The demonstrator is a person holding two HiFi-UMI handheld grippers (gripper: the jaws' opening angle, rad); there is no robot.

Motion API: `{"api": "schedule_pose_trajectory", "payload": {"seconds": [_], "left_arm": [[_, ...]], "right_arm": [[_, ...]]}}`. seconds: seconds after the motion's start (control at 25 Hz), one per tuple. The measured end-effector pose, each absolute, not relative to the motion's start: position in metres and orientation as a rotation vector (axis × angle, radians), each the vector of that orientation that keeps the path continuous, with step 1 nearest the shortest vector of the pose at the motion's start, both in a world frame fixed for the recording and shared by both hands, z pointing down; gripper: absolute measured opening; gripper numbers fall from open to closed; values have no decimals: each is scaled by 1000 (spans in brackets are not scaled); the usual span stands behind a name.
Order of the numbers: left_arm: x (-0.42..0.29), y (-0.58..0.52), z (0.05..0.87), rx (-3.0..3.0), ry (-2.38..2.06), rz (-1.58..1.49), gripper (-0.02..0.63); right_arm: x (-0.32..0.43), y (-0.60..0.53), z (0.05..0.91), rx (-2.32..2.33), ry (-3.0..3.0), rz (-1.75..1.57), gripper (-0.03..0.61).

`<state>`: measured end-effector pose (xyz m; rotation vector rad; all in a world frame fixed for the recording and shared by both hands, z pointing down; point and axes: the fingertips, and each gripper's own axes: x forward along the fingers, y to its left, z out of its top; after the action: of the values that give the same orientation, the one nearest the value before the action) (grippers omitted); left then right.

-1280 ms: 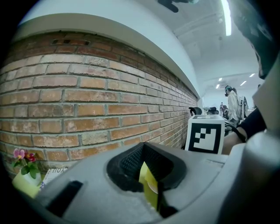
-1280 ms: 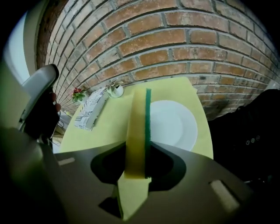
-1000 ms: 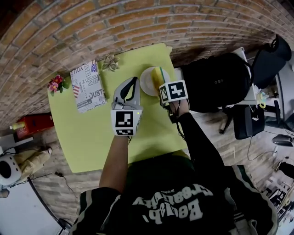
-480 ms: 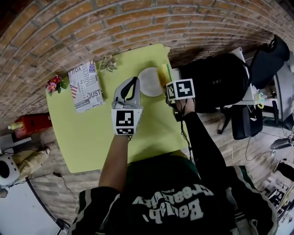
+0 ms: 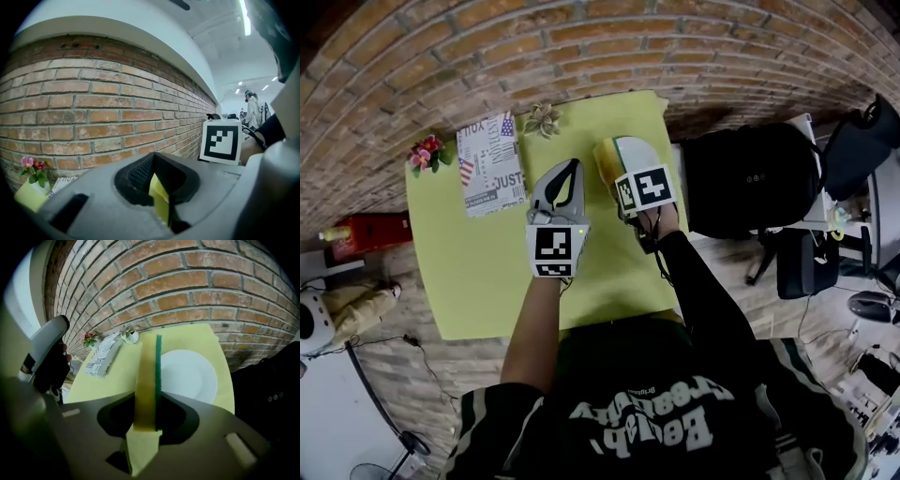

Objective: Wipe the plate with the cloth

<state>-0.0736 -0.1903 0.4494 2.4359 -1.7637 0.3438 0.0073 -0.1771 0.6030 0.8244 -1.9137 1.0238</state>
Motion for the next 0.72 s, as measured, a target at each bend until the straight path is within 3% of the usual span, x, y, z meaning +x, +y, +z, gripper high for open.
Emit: {"api": "schedule_pose_trajectory", "payload": {"seconds": [0.28, 0.72], "left_arm": [[-88, -187, 452, 2404, -1789, 328, 3], [-61, -204, 451, 2445, -1747, 320, 3]], "right_arm": [[1, -176, 609, 809, -1908, 1059, 135], [71, -196, 610, 955, -1840, 1100, 137]]}}
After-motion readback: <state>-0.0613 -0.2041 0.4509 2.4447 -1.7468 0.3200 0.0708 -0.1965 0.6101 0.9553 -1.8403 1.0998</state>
